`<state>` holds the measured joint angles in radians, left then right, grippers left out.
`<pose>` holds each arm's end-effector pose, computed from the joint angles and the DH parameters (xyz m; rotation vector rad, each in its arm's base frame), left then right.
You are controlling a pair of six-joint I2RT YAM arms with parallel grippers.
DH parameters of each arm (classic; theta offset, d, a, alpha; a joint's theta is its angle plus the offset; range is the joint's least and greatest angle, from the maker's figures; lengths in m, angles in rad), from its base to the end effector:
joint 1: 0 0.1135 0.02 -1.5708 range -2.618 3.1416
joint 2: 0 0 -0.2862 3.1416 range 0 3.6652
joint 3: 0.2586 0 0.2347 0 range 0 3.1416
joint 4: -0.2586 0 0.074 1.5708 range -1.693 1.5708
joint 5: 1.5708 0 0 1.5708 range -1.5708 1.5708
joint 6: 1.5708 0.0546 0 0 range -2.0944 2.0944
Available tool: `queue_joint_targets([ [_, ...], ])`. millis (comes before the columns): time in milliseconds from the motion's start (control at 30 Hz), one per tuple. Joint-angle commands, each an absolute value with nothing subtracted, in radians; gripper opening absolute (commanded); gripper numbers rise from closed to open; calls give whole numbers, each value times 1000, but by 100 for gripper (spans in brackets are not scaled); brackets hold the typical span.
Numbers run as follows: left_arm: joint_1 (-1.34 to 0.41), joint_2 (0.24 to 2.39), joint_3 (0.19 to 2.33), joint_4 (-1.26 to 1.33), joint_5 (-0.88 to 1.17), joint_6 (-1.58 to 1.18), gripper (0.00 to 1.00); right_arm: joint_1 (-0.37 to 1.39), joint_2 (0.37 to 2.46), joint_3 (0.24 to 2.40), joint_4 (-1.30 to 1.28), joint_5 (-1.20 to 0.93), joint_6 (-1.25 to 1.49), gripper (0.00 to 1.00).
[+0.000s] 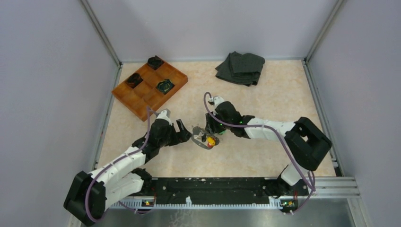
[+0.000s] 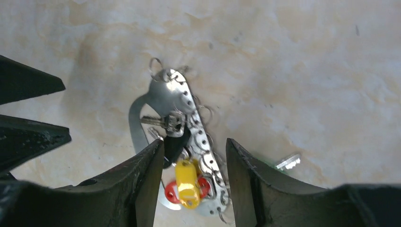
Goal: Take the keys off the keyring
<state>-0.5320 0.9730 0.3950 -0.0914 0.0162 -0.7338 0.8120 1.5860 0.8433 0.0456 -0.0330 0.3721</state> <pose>0.1569 -0.0934 0.1966 -0.2261 2.3241 -0.6836 0.2262 0.2412 0.2079 -0.5315 2.2943 0.6459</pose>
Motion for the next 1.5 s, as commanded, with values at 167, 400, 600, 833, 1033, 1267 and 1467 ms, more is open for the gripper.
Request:
queue_joint_targets([
  [167, -506, 870, 357, -88, 24, -776, 93, 857, 1821, 1157, 21, -61, 278, 46],
  [400, -502, 841, 373, -120, 15, -746, 93, 897, 1894, 1250, -106, 103, 487, 44],
  [600, -502, 821, 374, -122, 17, -742, 93, 921, 1925, 1261, -118, 169, 633, 32],
  [833, -501, 787, 364, -128, 9, -735, 93, 923, 1935, 1260, -98, 252, 730, 31],
  [1033, -501, 776, 360, -130, 11, -733, 93, 924, 1961, 1283, -97, 251, 768, 24],
  [1267, -500, 767, 351, -126, 12, -729, 93, 925, 1963, 1263, -68, 232, 794, 22],
  [1467, -500, 756, 333, -79, 31, -705, 94, 923, 1920, 1251, -70, 209, 798, 0],
])
